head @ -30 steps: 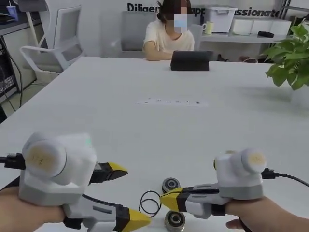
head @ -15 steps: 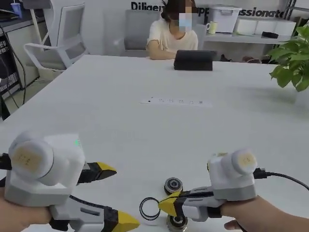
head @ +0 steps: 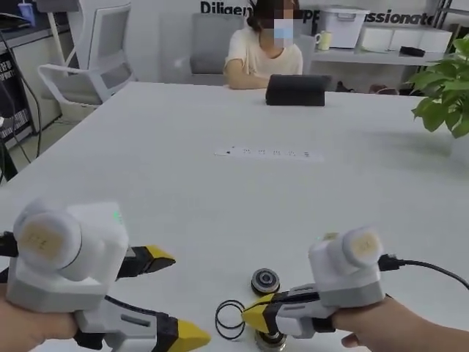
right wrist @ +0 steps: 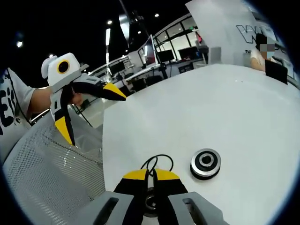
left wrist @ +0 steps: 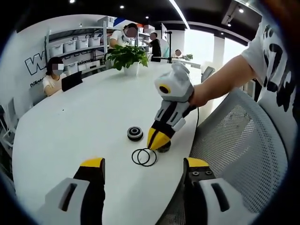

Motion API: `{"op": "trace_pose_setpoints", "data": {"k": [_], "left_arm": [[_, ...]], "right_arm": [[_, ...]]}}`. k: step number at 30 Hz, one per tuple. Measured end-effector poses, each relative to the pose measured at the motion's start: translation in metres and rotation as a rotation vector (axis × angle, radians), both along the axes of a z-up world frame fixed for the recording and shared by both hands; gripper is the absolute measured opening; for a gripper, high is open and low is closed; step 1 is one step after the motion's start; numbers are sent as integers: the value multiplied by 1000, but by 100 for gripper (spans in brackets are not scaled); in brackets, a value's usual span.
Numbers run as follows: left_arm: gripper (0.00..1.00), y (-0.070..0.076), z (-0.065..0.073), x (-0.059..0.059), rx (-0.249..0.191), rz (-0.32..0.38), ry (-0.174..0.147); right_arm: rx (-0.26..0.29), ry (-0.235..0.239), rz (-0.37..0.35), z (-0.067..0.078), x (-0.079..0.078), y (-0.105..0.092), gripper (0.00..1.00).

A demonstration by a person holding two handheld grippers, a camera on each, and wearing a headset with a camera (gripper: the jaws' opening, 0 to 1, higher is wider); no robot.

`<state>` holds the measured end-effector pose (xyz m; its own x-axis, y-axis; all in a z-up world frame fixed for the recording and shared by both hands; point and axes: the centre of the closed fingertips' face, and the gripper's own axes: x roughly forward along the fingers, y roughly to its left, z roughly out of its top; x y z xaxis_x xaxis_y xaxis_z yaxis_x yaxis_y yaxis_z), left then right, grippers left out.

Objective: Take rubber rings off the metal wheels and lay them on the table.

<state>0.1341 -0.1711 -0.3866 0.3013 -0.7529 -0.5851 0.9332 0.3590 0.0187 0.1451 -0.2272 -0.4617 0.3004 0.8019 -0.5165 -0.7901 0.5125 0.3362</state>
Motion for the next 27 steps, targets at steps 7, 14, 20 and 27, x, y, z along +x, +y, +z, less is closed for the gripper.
{"op": "trace_pose_setpoints", "data": {"k": [7,14,20,27], "left_arm": [[65,0,0,1,5,-3,-1],[65,0,-2,2,11,-2,0],[64,1,-2,6,14,0,-1],[63,-1,-1,12,15,3,-1]], "right_arm": [[-35,-30,16,-2,-1,-1,11],[-38,-58,9,2,1,-2,19],[-18,-74,-24,11,8,-8,22],[8,-100,-66,22,17,-18,24]]}}
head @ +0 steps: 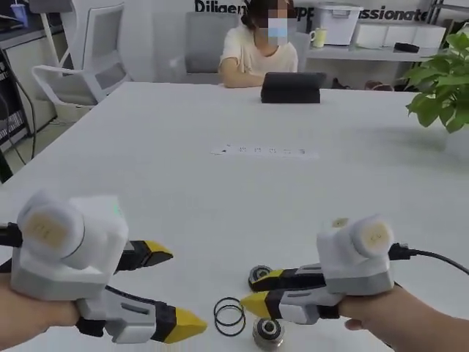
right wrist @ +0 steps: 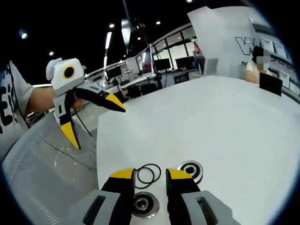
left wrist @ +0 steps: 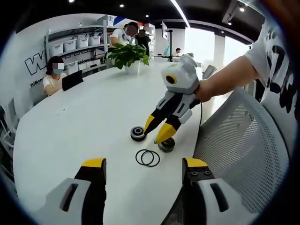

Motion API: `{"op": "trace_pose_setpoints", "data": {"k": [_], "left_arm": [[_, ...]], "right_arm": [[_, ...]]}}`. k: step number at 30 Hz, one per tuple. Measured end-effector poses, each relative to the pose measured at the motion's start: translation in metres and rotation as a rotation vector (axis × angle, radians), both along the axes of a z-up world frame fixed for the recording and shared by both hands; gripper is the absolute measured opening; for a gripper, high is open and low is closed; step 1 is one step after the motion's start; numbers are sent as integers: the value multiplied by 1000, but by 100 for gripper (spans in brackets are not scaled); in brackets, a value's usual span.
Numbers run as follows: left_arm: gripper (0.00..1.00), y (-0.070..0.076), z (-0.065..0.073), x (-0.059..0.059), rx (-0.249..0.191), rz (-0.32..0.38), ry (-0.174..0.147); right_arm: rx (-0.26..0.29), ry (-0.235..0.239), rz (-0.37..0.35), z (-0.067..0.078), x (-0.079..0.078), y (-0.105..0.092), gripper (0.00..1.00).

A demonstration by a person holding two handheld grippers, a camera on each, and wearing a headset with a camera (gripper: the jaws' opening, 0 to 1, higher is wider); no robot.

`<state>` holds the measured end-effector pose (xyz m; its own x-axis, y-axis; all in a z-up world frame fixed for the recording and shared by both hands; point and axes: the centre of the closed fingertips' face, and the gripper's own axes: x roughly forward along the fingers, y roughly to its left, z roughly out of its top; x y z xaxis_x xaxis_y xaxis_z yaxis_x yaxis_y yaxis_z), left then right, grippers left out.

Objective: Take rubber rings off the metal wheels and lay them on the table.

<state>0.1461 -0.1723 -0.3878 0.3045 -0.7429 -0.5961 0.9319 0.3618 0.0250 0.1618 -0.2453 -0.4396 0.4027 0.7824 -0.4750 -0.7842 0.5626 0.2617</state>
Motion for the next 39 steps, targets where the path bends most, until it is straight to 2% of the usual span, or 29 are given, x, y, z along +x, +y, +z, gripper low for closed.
{"op": "trace_pose_setpoints", "data": {"k": [16,22,32,39], "left_arm": [[59,-17,1,15,6,-16,-17],[54,-26,-1,27,8,-24,-33],[52,-39,-13,39,38,-41,-34],[50,-50,-21,44,49,-52,-21]], "right_arm": [[-5,-40,-93,3,15,-32,29],[-20,-54,-110,1,19,-40,31],[-46,-58,-123,-8,21,-49,32],[-67,-66,-122,-13,21,-52,32]]}}
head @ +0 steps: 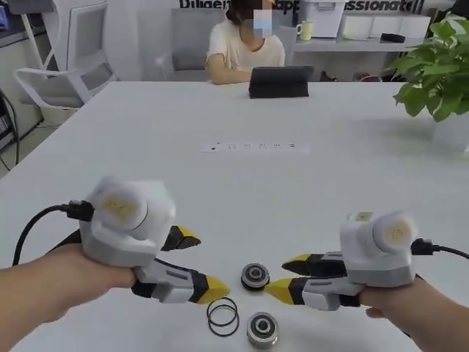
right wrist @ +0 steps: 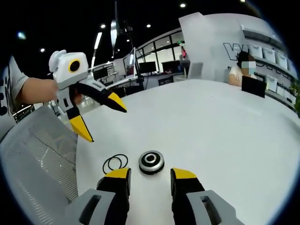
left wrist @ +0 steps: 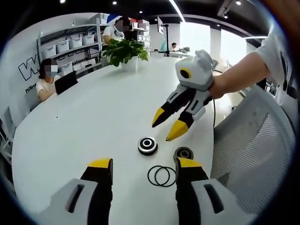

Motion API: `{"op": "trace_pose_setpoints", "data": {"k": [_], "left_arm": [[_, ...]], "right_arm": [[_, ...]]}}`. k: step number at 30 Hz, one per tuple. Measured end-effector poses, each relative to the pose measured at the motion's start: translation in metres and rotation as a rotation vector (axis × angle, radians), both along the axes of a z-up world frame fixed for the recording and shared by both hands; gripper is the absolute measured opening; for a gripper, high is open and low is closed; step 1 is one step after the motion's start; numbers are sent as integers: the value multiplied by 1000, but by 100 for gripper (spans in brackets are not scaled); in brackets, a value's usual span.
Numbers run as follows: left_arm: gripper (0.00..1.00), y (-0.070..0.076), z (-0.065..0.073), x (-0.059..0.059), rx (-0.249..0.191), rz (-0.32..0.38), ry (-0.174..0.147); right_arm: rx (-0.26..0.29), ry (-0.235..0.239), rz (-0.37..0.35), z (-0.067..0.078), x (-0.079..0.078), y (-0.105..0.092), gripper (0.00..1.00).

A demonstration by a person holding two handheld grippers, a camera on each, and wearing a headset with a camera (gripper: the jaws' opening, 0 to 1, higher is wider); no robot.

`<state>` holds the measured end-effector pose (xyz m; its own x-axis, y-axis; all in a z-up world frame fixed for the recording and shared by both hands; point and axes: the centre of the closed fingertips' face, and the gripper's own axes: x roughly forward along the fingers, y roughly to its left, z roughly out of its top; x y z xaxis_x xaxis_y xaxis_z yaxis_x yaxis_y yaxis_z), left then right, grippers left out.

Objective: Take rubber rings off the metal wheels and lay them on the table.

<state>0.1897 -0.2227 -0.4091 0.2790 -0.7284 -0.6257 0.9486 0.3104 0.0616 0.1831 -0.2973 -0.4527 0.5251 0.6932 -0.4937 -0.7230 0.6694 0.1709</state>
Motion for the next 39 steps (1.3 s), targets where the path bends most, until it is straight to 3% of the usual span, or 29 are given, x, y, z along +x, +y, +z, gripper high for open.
{"op": "trace_pose_setpoints", "data": {"k": [12,17,34,39], "left_arm": [[44,-20,-16,5,22,-26,11],[37,-25,-24,9,34,-29,21],[26,-49,-37,12,32,-43,45],[17,-54,-38,12,29,-45,41]], "right_arm": [[-9,-5,2,-3,0,-1,32],[-7,-5,-2,-4,-1,-2,32],[-10,-2,-10,-7,-1,-6,32],[-11,0,-11,-8,-2,-7,32]]}}
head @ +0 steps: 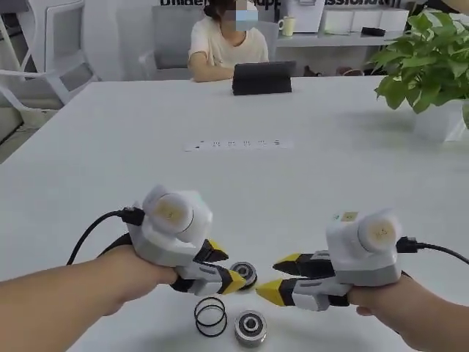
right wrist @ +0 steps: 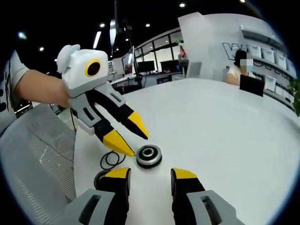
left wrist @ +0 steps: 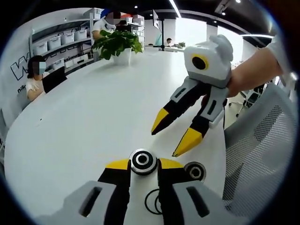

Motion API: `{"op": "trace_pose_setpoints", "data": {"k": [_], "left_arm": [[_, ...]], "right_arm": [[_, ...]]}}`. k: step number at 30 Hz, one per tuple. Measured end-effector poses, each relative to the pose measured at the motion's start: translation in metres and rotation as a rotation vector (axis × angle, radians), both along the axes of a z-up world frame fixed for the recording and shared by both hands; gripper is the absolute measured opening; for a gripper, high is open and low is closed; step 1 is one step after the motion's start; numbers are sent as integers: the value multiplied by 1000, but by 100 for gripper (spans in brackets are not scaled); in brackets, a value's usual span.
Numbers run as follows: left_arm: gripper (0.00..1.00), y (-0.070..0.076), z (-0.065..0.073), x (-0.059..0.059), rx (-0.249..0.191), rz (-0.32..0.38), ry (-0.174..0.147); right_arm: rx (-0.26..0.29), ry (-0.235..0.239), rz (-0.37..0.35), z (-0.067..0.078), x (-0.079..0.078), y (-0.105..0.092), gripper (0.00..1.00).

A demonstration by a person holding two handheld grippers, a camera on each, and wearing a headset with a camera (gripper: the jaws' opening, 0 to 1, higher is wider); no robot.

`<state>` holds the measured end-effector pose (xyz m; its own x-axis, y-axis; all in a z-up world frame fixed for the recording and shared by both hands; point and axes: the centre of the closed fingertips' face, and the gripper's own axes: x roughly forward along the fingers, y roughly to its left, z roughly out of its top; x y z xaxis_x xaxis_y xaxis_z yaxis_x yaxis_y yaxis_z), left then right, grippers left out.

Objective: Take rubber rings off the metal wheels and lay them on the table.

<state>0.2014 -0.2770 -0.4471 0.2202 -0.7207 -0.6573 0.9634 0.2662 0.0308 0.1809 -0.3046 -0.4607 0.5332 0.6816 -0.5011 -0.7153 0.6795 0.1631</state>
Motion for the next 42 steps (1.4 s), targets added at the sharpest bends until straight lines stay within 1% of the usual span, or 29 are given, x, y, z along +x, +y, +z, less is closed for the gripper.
{"op": "trace_pose_setpoints", "data": {"k": [1,3,7,9,11,12,15,19,26,27,30,31,33,35,42], "left_arm": [[17,-2,-4,1,12,-6,-8],[18,-3,-8,0,21,-9,-5],[17,-4,-12,-2,33,-13,-6],[14,-4,-13,-3,39,-14,-5],[13,-4,-15,-2,44,-12,-16],[13,-4,-15,-2,47,-12,-17],[13,-5,-15,-1,40,-5,-10],[13,-7,-15,-1,38,-11,-13],[13,-8,-15,1,22,1,16],[12,-9,-14,0,19,3,21],[8,-8,-15,5,14,28,24],[8,-8,-15,5,11,29,28],[8,-9,-15,4,12,26,25],[8,-9,-15,3,21,14,3],[7,-9,-15,4,20,30,3]], "right_arm": [[0,0,-1,0,0,0,32],[0,0,-3,0,0,-1,32],[-1,3,-4,-2,-2,-2,32],[-3,5,-5,-3,-3,-2,32],[-4,8,-5,-4,-4,-3,32],[-5,9,-5,-4,-4,-3,32],[-4,9,-5,-4,-5,-2,32],[-4,8,-6,-4,-4,-3,32],[-6,9,5,-4,-4,0,32],[-6,9,6,-5,-4,0,32],[-4,10,6,-5,-3,1,32],[-6,10,8,-5,-3,2,32],[-8,10,11,-4,-4,2,32],[-9,9,10,-5,-3,3,32],[-14,4,11,-7,3,9,30]]}}
